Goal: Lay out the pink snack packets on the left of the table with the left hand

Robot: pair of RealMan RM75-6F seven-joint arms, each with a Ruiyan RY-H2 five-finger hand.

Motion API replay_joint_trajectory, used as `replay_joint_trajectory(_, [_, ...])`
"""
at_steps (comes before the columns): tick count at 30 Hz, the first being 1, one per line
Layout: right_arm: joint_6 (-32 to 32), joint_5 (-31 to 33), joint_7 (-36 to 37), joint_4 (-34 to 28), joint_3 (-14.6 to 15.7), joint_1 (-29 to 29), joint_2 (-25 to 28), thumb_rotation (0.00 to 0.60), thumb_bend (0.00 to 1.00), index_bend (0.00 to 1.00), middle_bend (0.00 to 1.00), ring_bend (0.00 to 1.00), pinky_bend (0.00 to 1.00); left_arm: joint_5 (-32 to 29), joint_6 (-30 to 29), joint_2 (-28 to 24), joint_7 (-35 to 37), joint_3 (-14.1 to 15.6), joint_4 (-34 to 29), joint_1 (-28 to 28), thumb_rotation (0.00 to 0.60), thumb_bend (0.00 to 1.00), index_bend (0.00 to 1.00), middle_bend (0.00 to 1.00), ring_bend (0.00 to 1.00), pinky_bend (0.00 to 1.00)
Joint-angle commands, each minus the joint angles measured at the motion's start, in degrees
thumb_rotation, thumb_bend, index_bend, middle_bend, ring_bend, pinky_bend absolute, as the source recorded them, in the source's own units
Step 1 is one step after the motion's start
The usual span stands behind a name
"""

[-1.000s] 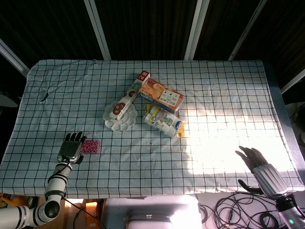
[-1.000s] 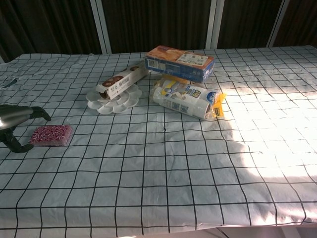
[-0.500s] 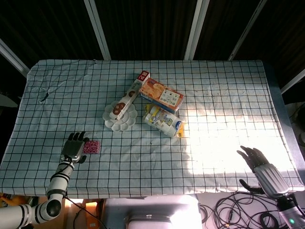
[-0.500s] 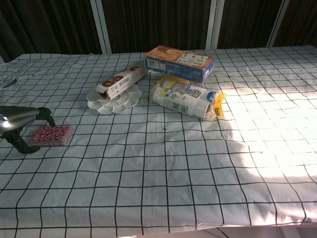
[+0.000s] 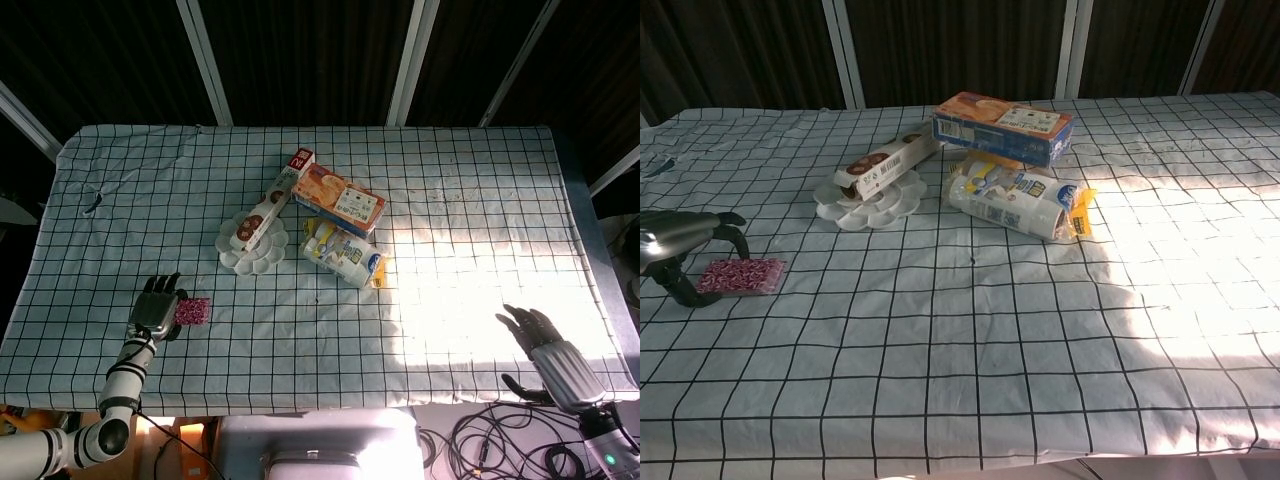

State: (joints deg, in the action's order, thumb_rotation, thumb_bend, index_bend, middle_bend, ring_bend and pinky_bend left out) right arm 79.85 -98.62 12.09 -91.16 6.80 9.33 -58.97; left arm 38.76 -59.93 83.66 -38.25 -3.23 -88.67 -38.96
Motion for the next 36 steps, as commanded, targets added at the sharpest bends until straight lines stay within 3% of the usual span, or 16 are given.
replay_joint_trajectory(1, [-0.07, -0.02, -0.2, -0.1, 0.07, -0.08, -0.05, 0.6, 0.24, 0.0, 0.0, 0.0, 0.0, 0.38, -0.29, -0.11, 0.3, -0.05, -0.19, 0.16, 0.6, 0.34, 0.39, 0.0, 0.0, 0.0])
replay_joint_trajectory(11, [-1.37, 0.95, 0.27, 0.19, -0.85, 0.85, -0.11, 0.6, 0.24, 0.0, 0.0, 0.0, 0.0, 3.63, -3.13, -2.85, 3.05, -0.39, -2.66, 1.97, 0.6, 0.34, 0.46, 0.0, 0.0, 0.0])
replay_joint_trajectory(17, [-2.12, 1.31, 0.37, 0.32, -1.16, 1.29, -0.23, 0.6, 0.24, 0.0, 0.0, 0.0, 0.0, 7.44, -4.53, -5.71, 8.36, -0.71, -3.34, 4.48, 0.6, 0.34, 0.52, 0.02, 0.0, 0.0])
replay_joint_trajectory(23, [-2.48, 1.27, 0.33, 0.31, -1.21, 1.51, -0.29, 0.6, 0.24, 0.0, 0.0, 0.0, 0.0, 7.5, -2.09, -7.41, 13.68, -1.1, 0.07, 6.41, 0.6, 0.34, 0.54, 0.03, 0.0, 0.0])
replay_joint_trajectory(28, [-2.01, 0.8, -0.45, -0.04, -0.77, 1.0, -0.39, 0.6, 0.24, 0.0, 0.0, 0.0, 0.0, 5.84, 1.45, -5.84, 16.26, -1.25, 6.1, 7.1, 0.6, 0.34, 0.54, 0.04, 0.0, 0.0])
replay_joint_trajectory(31, [-1.73, 0.68, -0.89, -0.24, -0.58, 0.67, -0.47, 0.6, 0.24, 0.0, 0.0, 0.0, 0.0, 5.68, 2.82, -4.66, 16.87, -1.18, 8.76, 7.3, 0.6, 0.34, 0.49, 0.04, 0.0, 0.0])
replay_joint_trajectory(36, [-1.16, 0.28, -1.43, -0.55, -0.14, 0.07, -0.46, 0.6, 0.24, 0.0, 0.0, 0.0, 0.0, 4.86, 4.77, -3.69, 15.81, -0.97, 10.05, 7.08, 0.6, 0.34, 0.26, 0.01, 0.0, 0.0])
